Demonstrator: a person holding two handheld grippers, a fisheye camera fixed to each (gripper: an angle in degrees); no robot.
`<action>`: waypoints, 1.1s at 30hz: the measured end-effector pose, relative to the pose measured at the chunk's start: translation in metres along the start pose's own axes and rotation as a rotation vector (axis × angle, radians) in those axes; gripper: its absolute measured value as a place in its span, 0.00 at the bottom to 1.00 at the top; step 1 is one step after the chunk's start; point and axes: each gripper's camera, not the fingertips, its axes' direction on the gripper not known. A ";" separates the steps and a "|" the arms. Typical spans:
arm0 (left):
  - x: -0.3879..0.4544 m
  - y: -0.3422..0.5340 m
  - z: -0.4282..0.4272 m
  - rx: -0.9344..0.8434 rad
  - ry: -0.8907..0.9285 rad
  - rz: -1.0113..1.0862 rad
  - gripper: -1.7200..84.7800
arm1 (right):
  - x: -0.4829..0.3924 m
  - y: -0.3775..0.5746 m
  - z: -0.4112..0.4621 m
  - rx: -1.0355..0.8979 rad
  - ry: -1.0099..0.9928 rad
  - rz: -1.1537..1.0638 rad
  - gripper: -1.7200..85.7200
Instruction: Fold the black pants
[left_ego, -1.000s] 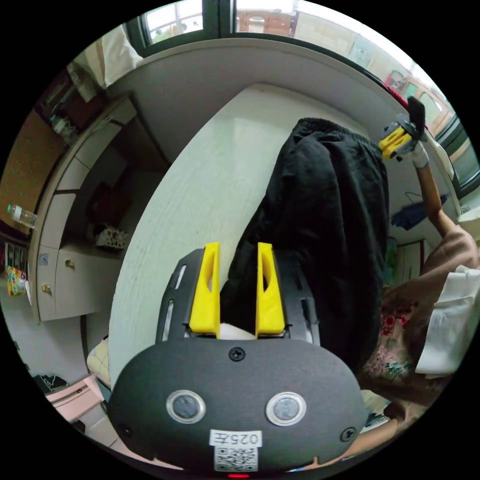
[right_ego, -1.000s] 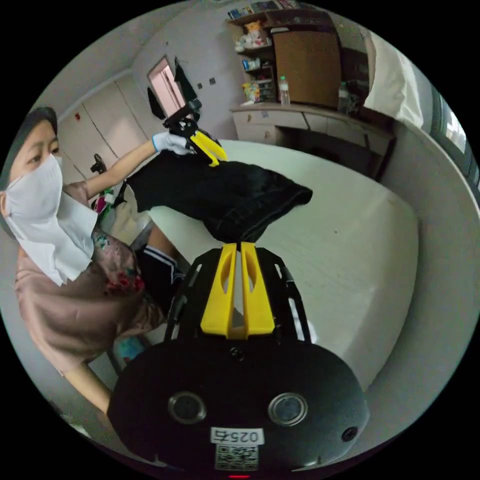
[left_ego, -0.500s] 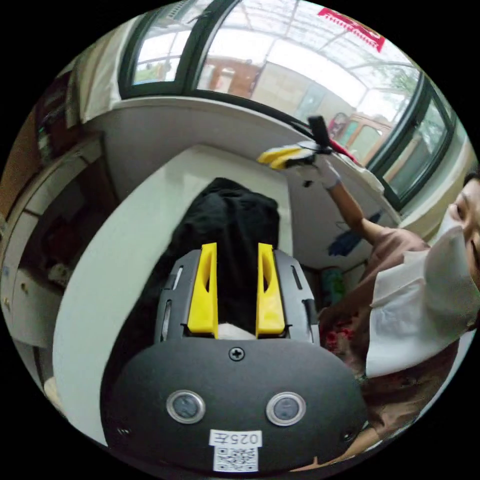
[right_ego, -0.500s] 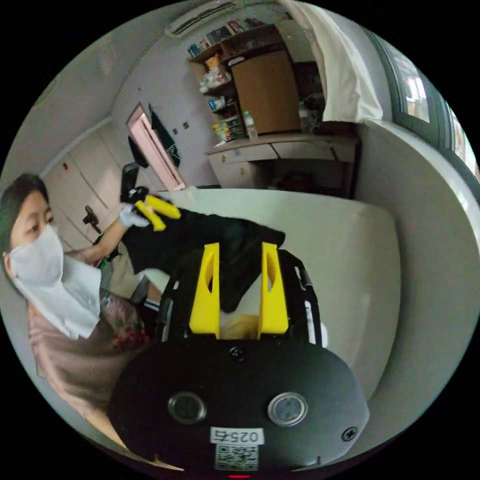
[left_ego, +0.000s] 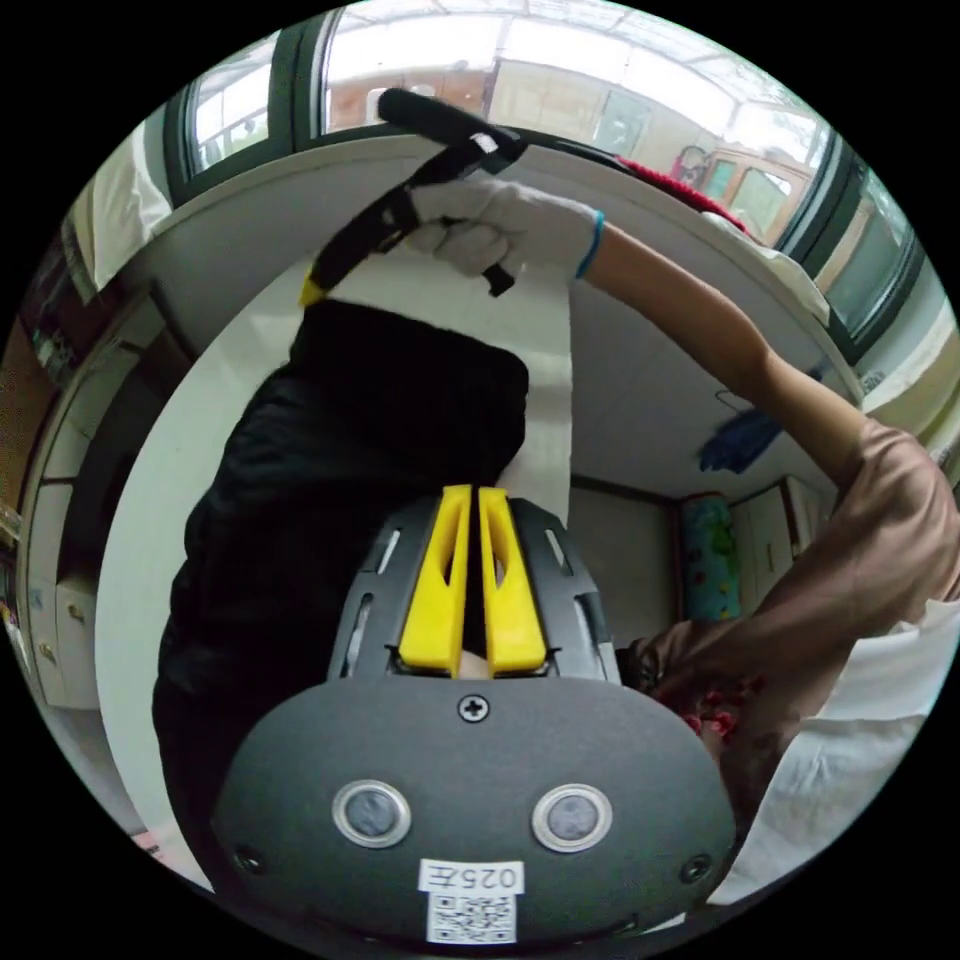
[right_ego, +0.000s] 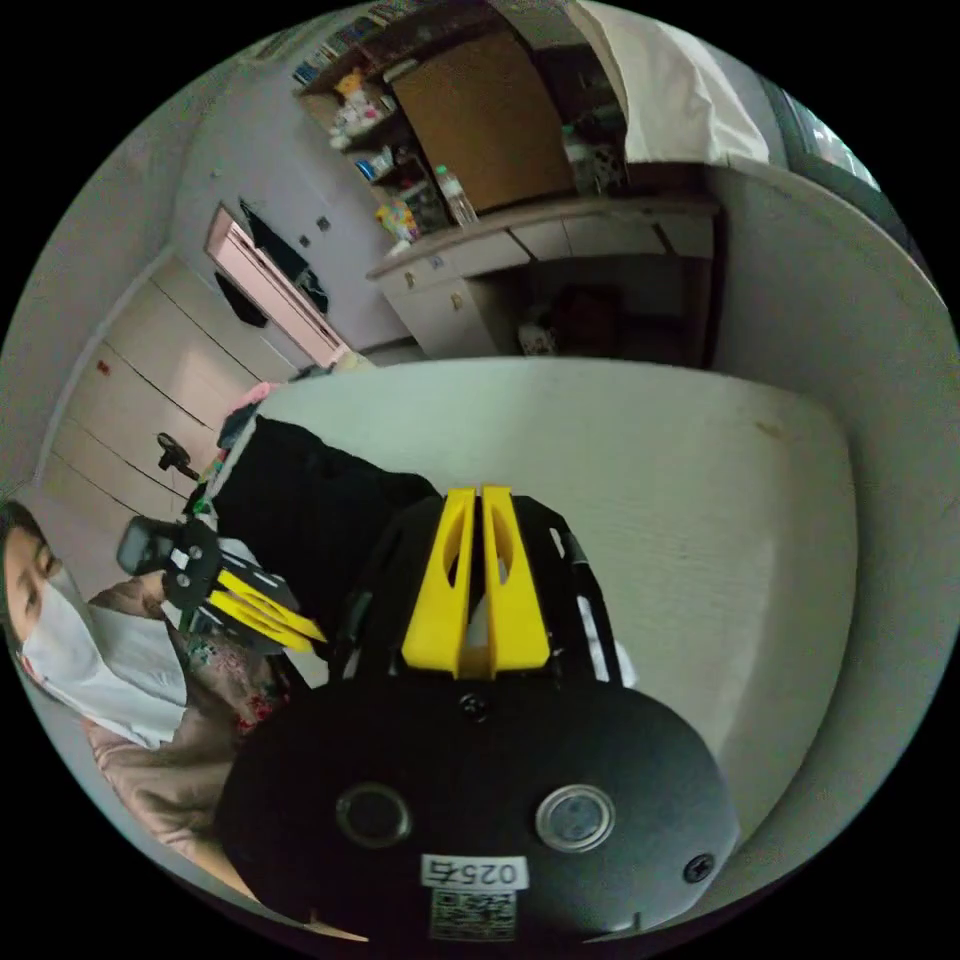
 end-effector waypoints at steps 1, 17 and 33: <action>-0.001 0.000 0.000 0.001 0.010 -0.007 0.01 | -0.004 0.000 -0.005 0.016 0.013 -0.011 0.02; -0.042 0.088 -0.117 0.103 -0.026 -0.115 0.05 | -0.140 0.000 0.018 0.005 0.004 -0.183 0.01; -0.007 0.119 -0.109 0.070 -0.016 -0.176 0.05 | -0.202 -0.053 0.146 -0.244 0.353 -0.328 0.01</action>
